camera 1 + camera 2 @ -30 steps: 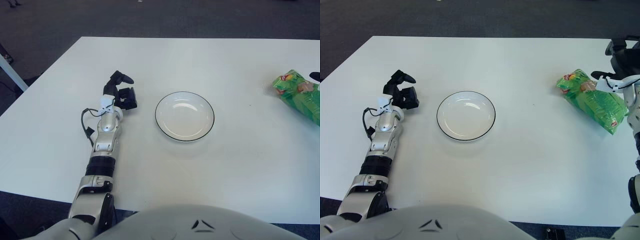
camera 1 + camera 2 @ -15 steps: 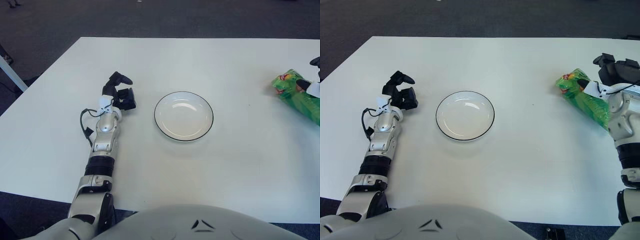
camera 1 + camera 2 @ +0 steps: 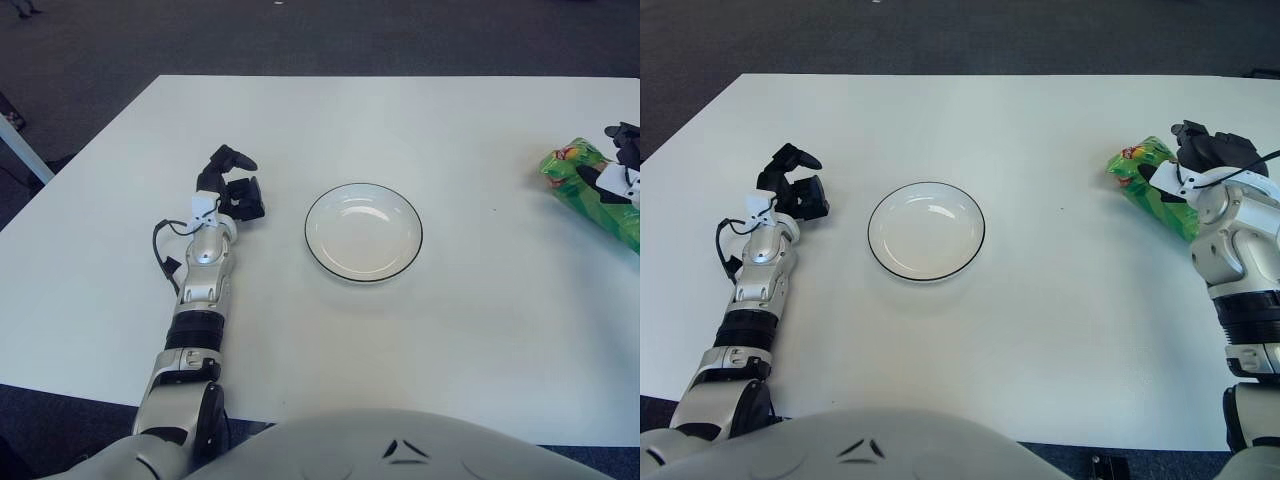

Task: Put the snack into the plate.

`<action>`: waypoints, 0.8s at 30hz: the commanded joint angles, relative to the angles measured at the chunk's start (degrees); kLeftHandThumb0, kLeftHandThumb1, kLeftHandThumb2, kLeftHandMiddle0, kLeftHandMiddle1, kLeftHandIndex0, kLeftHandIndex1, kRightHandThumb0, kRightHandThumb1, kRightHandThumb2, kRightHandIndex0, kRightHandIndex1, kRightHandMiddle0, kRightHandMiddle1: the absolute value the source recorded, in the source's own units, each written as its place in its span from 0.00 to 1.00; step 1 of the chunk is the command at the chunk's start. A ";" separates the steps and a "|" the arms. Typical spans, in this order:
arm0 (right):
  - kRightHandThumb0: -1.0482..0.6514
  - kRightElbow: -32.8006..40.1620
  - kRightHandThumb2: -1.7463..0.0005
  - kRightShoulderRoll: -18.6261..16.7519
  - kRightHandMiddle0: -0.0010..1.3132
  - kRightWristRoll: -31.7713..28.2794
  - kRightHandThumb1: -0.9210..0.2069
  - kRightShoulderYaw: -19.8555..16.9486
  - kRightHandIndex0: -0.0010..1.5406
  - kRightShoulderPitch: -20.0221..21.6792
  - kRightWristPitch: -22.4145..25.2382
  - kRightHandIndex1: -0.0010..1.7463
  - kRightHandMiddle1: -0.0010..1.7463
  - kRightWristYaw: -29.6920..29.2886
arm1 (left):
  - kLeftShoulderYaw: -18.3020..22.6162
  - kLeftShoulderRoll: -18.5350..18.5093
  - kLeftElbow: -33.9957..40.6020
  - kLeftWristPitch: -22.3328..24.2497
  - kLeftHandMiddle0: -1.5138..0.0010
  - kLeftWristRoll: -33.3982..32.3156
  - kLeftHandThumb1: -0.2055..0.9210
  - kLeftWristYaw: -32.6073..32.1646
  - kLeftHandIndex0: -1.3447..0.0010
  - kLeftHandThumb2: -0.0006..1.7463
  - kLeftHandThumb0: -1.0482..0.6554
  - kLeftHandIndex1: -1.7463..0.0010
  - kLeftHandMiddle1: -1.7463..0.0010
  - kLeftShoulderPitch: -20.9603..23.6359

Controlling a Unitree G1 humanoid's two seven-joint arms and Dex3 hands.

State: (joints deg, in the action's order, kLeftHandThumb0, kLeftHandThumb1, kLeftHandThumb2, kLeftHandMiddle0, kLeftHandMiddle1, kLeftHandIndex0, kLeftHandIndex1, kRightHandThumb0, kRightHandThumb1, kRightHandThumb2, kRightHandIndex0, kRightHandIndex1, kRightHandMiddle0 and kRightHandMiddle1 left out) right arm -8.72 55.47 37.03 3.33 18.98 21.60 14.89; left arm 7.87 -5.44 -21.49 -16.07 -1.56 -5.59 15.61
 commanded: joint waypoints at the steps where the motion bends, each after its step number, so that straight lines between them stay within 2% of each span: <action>1: 0.00 0.85 0.40 -0.09 0.00 0.76 0.00 0.77 0.00 0.07 0.49 0.00 0.09 1.82 | -0.12 1.53 -4.37 -0.03 0.08 -0.09 0.36 0.45 0.47 0.84 0.30 0.00 0.00 -6.40; 11: 0.00 0.60 0.40 0.02 0.00 1.83 0.00 1.71 0.00 0.77 2.17 0.00 0.10 4.74 | 0.10 1.55 -4.39 -0.34 0.09 -0.75 0.39 1.37 0.49 0.81 0.31 0.00 0.00 -6.33; 24: 0.00 -3.00 0.37 -0.45 0.00 0.89 0.00 3.40 0.00 2.49 1.97 0.00 0.01 8.02 | 0.23 1.34 -3.28 -0.04 0.09 0.08 0.42 0.70 0.51 0.79 0.32 0.00 0.00 -6.71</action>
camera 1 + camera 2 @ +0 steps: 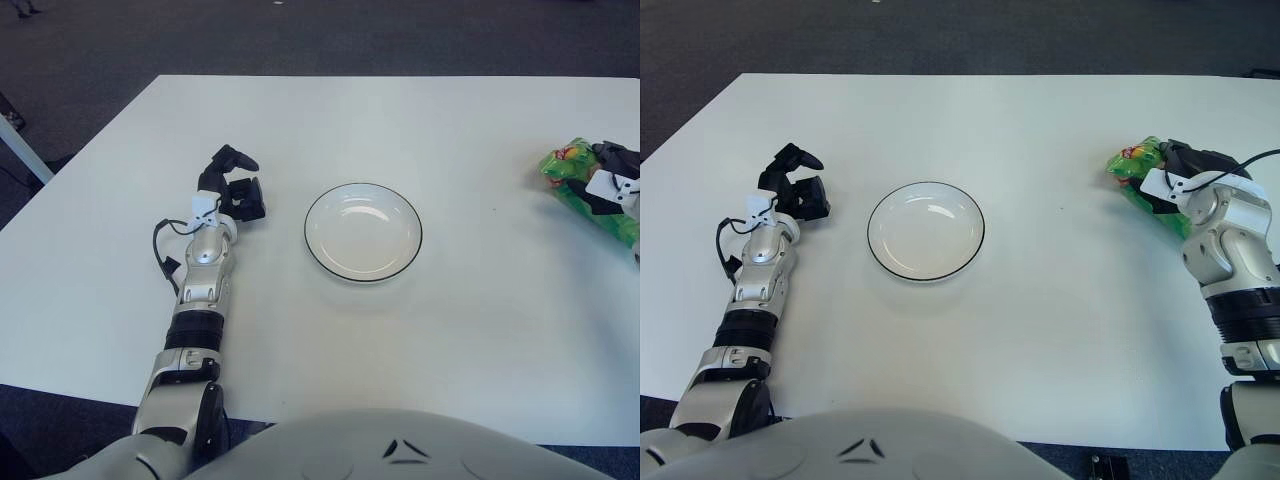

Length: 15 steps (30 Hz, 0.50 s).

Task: Put the snack into the plate.

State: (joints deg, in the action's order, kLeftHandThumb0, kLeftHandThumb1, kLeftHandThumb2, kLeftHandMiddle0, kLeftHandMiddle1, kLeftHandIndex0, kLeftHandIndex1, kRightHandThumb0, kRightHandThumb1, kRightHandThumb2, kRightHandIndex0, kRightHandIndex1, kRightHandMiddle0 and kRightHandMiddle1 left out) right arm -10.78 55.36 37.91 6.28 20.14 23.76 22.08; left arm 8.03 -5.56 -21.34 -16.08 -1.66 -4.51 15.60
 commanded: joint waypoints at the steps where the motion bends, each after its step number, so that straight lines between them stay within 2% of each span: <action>1: 0.00 -1.90 0.37 -0.40 0.00 -0.23 0.00 0.52 0.00 1.32 -0.52 0.00 0.01 0.92 | 0.21 1.37 -3.51 -0.14 0.09 -0.04 0.42 -0.14 0.51 0.79 0.32 0.00 0.00 -6.67; 6: 0.00 -5.08 0.36 -0.45 0.00 -0.69 0.00 1.11 0.00 1.91 -1.58 0.00 0.00 1.61 | 0.57 1.29 -3.67 -0.69 0.09 -0.36 0.43 -0.02 0.52 0.78 0.32 0.00 0.00 -6.62; 15: 0.00 -14.83 0.36 -1.20 0.00 0.19 0.00 4.47 0.00 5.43 -3.79 0.00 0.00 2.23 | 0.62 1.27 -4.41 -2.17 0.09 1.02 0.43 -1.29 0.52 0.78 0.32 0.00 0.00 -6.42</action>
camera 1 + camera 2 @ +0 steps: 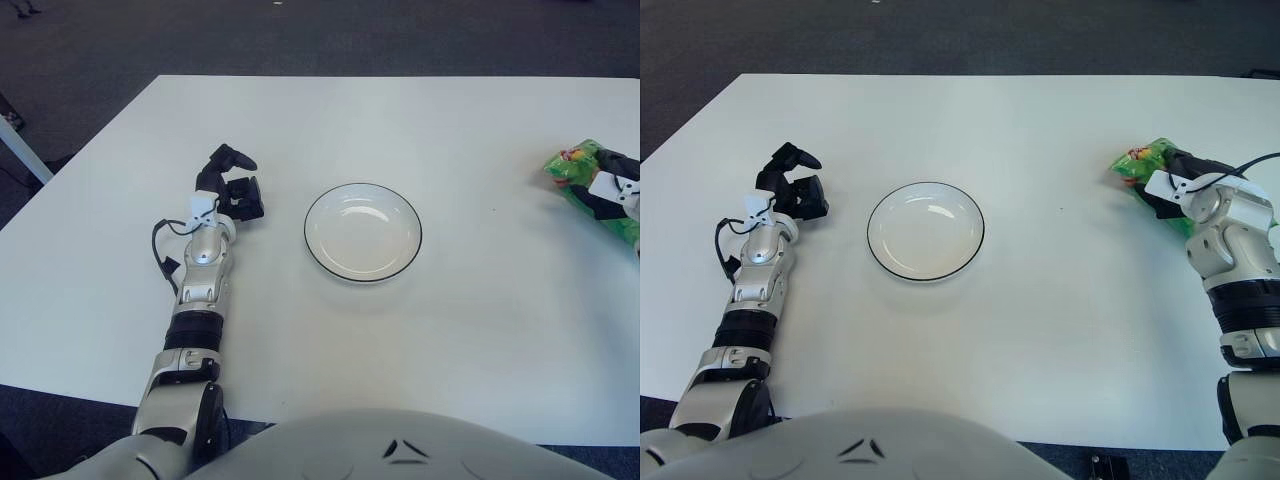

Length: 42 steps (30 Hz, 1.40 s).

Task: Put the snack into the plate.

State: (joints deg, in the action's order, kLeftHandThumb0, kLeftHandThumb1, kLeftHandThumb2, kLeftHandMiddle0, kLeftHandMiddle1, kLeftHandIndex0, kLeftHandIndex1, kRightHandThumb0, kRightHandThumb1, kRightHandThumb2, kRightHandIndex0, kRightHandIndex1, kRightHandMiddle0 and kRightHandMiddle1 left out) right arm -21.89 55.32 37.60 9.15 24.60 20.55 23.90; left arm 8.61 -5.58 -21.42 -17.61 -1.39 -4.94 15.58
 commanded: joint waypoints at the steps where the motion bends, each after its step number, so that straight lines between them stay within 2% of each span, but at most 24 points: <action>1: 0.00 -4.63 0.36 -1.31 0.00 0.66 0.00 1.98 0.00 1.29 -0.70 0.00 0.00 0.20 | 0.06 1.24 -4.34 -0.68 0.09 0.81 0.43 -0.96 0.52 0.78 0.32 0.00 0.00 -6.41; 10: 0.00 -9.24 0.37 -1.87 0.01 2.44 0.00 4.85 0.00 3.11 -0.51 0.00 0.00 -0.88 | 0.58 1.27 -4.42 -0.96 0.09 0.35 0.43 -0.85 0.52 0.78 0.32 0.00 0.00 -6.27; 14: 0.00 -10.67 0.36 -2.59 0.02 3.76 0.00 5.97 0.00 3.42 1.28 0.00 0.01 -2.18 | 0.68 1.39 -4.43 -1.41 0.09 0.69 0.43 -1.42 0.52 0.78 0.32 0.00 0.00 -6.29; 19: 0.00 -15.29 0.34 -5.26 0.00 5.47 0.00 7.49 0.00 3.72 3.01 0.00 0.15 -7.26 | 0.62 1.41 -4.41 -1.79 0.09 1.01 0.43 -2.00 0.52 0.78 0.32 0.00 0.00 -6.34; 21: 0.00 -16.90 0.37 -5.88 0.00 5.89 0.00 8.03 0.00 4.11 2.98 0.00 0.28 -8.91 | 0.63 1.41 -4.46 -1.91 0.09 0.99 0.43 -2.04 0.52 0.78 0.32 0.00 0.00 -6.32; 23: 0.02 -17.56 0.41 -6.02 0.00 6.65 0.00 8.54 0.02 4.20 2.67 0.01 0.32 -10.66 | 0.63 1.43 -4.19 -1.78 0.09 1.12 0.43 -2.21 0.52 0.78 0.32 0.00 0.00 -6.50; 26: 0.05 -18.92 0.49 -6.11 0.00 7.43 0.00 9.14 0.01 4.42 1.22 0.22 0.44 -14.12 | 0.59 1.41 -3.83 -1.39 0.09 1.27 0.43 -2.29 0.52 0.79 0.32 0.00 0.00 -6.67; 27: 0.09 -19.56 0.53 -6.18 0.00 7.61 0.03 9.33 0.00 4.57 0.53 0.42 0.61 -15.43 | 0.57 1.39 -3.74 -1.23 0.09 1.28 0.43 -2.27 0.52 0.79 0.32 0.00 0.00 -6.71; 28: 0.11 -20.38 0.54 -6.27 0.00 7.65 0.04 9.35 0.00 4.62 -0.70 0.50 0.67 -17.51 | 0.55 1.35 -3.67 -1.04 0.08 1.26 0.43 -2.21 0.52 0.79 0.32 0.00 0.00 -6.72; 29: 0.21 -21.37 0.52 -6.41 0.10 7.12 0.12 8.86 0.00 4.46 -2.60 0.67 0.79 -20.27 | 0.52 1.32 -3.58 -0.91 0.08 1.30 0.43 -2.21 0.52 0.79 0.32 0.00 0.00 -6.77; 30: 0.27 -22.11 0.48 -6.51 0.19 6.68 0.20 8.48 0.00 4.36 -3.92 0.79 0.87 -22.10 | 0.49 1.31 -3.52 -0.84 0.08 1.33 0.42 -2.22 0.52 0.79 0.32 0.00 0.00 -6.81; 32: 0.32 -23.39 0.44 -6.80 0.26 5.83 0.28 7.83 0.00 4.41 -6.02 0.89 0.93 -24.80 | 0.48 1.31 -3.48 -0.87 0.08 1.41 0.42 -2.25 0.52 0.79 0.32 0.00 0.00 -6.84; 33: 0.42 -23.99 0.41 -7.24 0.31 5.00 0.31 7.15 0.05 4.48 -7.47 0.93 0.96 -26.58 | 0.45 1.33 -3.49 -1.07 0.08 1.48 0.42 -2.26 0.52 0.79 0.32 0.00 0.00 -6.87; 34: 0.46 -24.56 0.38 -7.56 0.34 4.37 0.36 6.68 0.11 4.59 -8.64 0.92 0.97 -27.97 | 0.43 1.35 -3.50 -1.22 0.08 1.54 0.42 -2.26 0.52 0.79 0.32 0.00 0.00 -6.89; 36: 0.55 -25.11 0.28 -8.54 0.45 2.68 0.53 5.55 0.30 5.13 -11.05 0.86 0.99 -30.21 | 0.39 1.38 -3.55 -1.37 0.08 1.50 0.43 -2.11 0.52 0.79 0.32 0.00 0.00 -6.89; 38: 0.59 -25.45 0.24 -9.08 0.49 1.55 0.61 4.87 0.40 5.57 -12.62 0.82 0.99 -31.28 | 0.39 1.43 -3.56 -1.30 0.08 1.47 0.43 -2.04 0.52 0.79 0.32 0.00 0.00 -6.88; 41: 0.61 -22.74 0.19 -9.86 0.53 -0.89 0.70 3.09 0.50 5.32 -14.06 0.78 1.00 -31.58 | 0.45 1.47 -3.72 -0.92 0.08 1.35 0.43 -1.98 0.52 0.79 0.32 0.00 0.00 -6.81; 42: 0.61 -18.83 0.18 -10.07 0.54 -2.01 0.72 2.04 0.52 4.11 -13.22 0.77 1.00 -30.72 | 0.48 1.47 -3.84 -0.82 0.08 1.25 0.43 -1.92 0.52 0.79 0.32 0.00 0.00 -6.77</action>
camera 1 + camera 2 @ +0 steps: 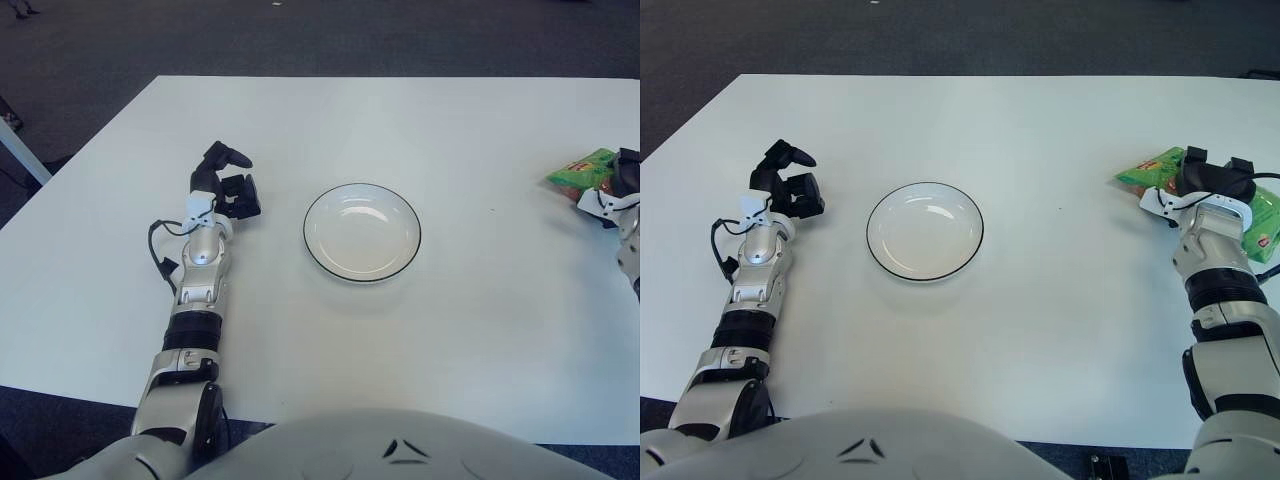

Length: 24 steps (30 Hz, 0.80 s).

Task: Put the snack into the plate.

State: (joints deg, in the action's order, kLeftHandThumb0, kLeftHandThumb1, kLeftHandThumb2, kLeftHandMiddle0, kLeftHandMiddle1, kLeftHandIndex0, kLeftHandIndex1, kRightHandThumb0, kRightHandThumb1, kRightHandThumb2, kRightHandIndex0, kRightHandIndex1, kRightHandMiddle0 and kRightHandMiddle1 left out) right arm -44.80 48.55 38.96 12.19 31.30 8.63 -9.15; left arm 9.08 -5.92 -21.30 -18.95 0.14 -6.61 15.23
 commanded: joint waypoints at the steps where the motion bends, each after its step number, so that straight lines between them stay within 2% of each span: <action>1: 0.61 6.77 0.17 -3.40 0.55 -4.05 0.74 -1.65 0.54 -3.47 -0.62 0.75 1.00 2.95 | 0.02 1.80 -4.02 0.57 0.08 -0.34 0.43 -0.22 0.52 0.79 0.32 0.00 0.00 -6.39; 8: 0.62 13.56 0.14 -4.41 0.58 -8.65 0.81 -5.42 0.60 -6.68 -2.87 0.72 1.00 4.07 | 0.00 2.07 -4.24 0.34 0.08 -0.46 0.43 -0.42 0.52 0.79 0.32 0.00 0.00 -6.44; 13: 0.62 13.96 0.12 -4.56 0.59 -9.40 0.83 -6.27 0.62 -6.01 -5.98 0.72 1.00 3.21 | -0.47 2.32 -3.72 -0.05 0.08 0.02 0.43 -0.62 0.52 0.79 0.32 0.00 0.00 -6.78; 17: 0.62 15.40 0.08 -4.78 0.56 -8.62 0.85 -6.04 0.62 -3.89 -6.50 0.79 1.00 2.93 | -0.71 2.23 -3.43 0.12 0.08 -0.28 0.42 0.11 0.51 0.79 0.32 0.00 0.00 -7.08; 21: 0.62 17.70 0.08 -4.93 0.51 -8.24 0.82 -6.40 0.58 -3.76 -6.35 0.87 1.00 2.31 | -0.79 2.23 -3.44 -0.12 0.08 -0.66 0.42 0.54 0.51 0.79 0.32 0.00 0.00 -7.23; 24: 0.62 23.65 0.08 -4.63 0.48 -7.84 0.80 -7.76 0.56 -3.74 -5.20 0.91 1.00 1.89 | -0.63 2.34 -3.54 0.08 0.08 -1.07 0.42 0.68 0.51 0.79 0.32 0.00 0.00 -7.25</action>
State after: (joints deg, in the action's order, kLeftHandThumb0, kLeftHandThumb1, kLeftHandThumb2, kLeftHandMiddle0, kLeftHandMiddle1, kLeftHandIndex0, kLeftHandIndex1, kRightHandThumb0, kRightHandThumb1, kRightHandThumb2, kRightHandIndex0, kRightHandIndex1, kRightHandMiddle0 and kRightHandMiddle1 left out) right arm -26.28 44.59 30.76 5.53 27.16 2.92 -7.23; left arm 8.72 -6.13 -20.94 -18.86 0.01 -6.39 15.03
